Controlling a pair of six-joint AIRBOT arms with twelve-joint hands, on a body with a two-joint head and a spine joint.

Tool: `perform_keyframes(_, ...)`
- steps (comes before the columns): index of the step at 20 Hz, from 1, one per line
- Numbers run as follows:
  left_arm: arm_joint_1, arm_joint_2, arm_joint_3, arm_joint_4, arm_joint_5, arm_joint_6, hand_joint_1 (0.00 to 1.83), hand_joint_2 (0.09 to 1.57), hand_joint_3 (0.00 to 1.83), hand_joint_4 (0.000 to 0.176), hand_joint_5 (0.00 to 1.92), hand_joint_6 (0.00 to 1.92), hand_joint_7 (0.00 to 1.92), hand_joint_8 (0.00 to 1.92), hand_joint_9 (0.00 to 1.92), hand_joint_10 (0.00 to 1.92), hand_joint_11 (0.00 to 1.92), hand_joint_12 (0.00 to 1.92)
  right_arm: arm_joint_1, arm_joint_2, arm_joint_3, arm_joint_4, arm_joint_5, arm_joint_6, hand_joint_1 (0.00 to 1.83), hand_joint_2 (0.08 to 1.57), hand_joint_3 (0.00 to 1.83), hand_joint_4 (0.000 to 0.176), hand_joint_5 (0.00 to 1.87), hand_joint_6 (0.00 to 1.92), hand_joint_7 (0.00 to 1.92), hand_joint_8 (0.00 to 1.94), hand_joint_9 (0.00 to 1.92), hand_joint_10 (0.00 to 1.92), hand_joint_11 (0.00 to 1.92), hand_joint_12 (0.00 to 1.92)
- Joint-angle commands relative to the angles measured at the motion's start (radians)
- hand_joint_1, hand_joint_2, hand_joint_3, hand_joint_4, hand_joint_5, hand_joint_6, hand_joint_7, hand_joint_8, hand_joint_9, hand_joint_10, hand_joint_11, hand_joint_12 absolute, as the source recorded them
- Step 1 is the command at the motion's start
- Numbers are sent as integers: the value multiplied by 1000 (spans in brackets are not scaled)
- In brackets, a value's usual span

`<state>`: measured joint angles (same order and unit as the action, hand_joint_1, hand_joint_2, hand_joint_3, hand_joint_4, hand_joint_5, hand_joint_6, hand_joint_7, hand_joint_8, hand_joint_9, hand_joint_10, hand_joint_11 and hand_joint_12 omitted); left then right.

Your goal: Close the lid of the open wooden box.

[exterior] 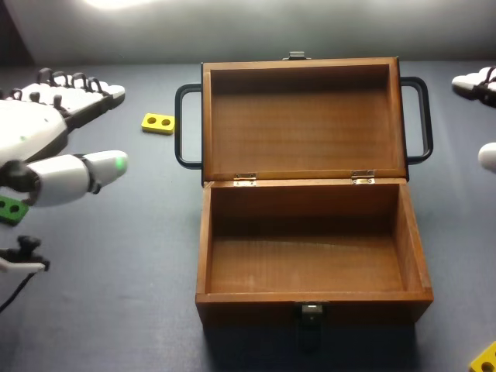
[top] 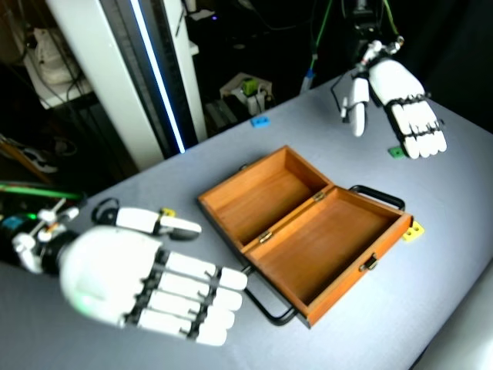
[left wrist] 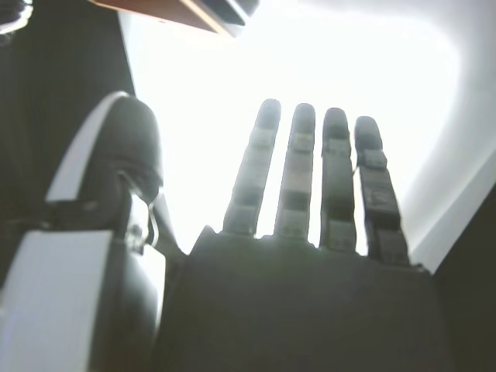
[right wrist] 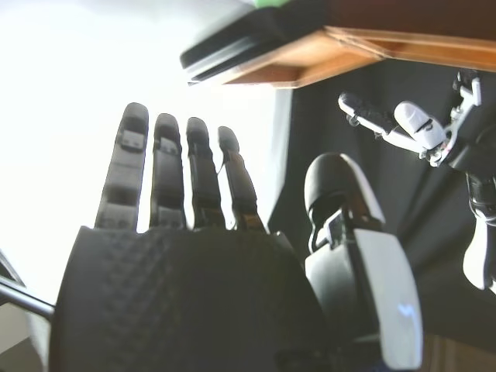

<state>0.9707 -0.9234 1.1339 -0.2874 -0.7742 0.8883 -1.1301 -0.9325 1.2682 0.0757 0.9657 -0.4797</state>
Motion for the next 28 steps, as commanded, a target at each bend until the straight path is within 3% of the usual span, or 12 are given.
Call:
perform_keyframes(1, -20, -18, 24, 13, -26, -17, 0, 1320, 0, 0, 20, 0, 18, 0, 27, 3, 39, 57, 14, -9, 13, 19, 64, 5, 93, 1379, 4, 0, 90, 0, 90, 0, 54, 1, 74, 18)
perform_keyframes(3, -56, -56, 77, 34, 71, -26, 0, 1264, 0, 0, 2, 0, 0, 0, 5, 1, 36, 57, 51, -35, 58, 9, -15, 5, 140, 1398, 2, 0, 95, 0, 103, 1, 50, 1, 78, 15)
perform_keyframes(8, -101, -93, 122, 62, 149, -26, 0, 1209, 0, 0, 0, 0, 0, 0, 39, 14, 71, 71, 102, -64, 100, -30, -99, 5, 164, 1406, 0, 0, 89, 1, 97, 1, 60, 2, 111, 22)
perform_keyframes(12, -148, -135, 162, 99, 220, -25, 0, 1299, 18, 0, 0, 0, 17, 6, 50, 10, 16, 47, 127, -96, 131, -57, -154, 5, 176, 1414, 3, 0, 93, 4, 109, 7, 58, 8, 117, 17)
perform_keyframes(18, -196, -179, 199, 146, 285, -25, 14, 1308, 12, 0, 0, 0, 15, 3, 11, 4, 0, 0, 162, -122, 147, -113, -207, 5, 195, 1423, 2, 0, 82, 0, 90, 1, 36, 1, 97, 5)
perform_keyframes(20, -201, -186, 206, 153, 298, -25, 30, 1312, 9, 25, 0, 0, 0, 0, 0, 0, 0, 0, 184, -131, 154, -147, -233, 5, 226, 1425, 0, 0, 95, 3, 109, 6, 49, 4, 121, 13)
perform_keyframes(21, -206, -190, 208, 159, 304, -25, 36, 1325, 14, 22, 0, 0, 5, 2, 0, 0, 0, 0, 190, -136, 156, -159, -242, 5, 209, 1425, 0, 0, 93, 1, 106, 3, 47, 2, 123, 12)
perform_keyframes(22, -209, -193, 211, 163, 308, -25, 20, 1328, 11, 0, 0, 0, 10, 3, 0, 0, 0, 0, 193, -139, 158, -167, -247, 5, 155, 1417, 0, 0, 75, 2, 96, 1, 40, 0, 123, 11)
perform_keyframes(28, -216, -208, 225, 176, 333, -24, 0, 1323, 0, 0, 0, 0, 9, 3, 0, 0, 0, 0, 215, -184, 198, -239, -286, 64, 267, 1403, 0, 0, 84, 0, 89, 2, 40, 1, 110, 1)
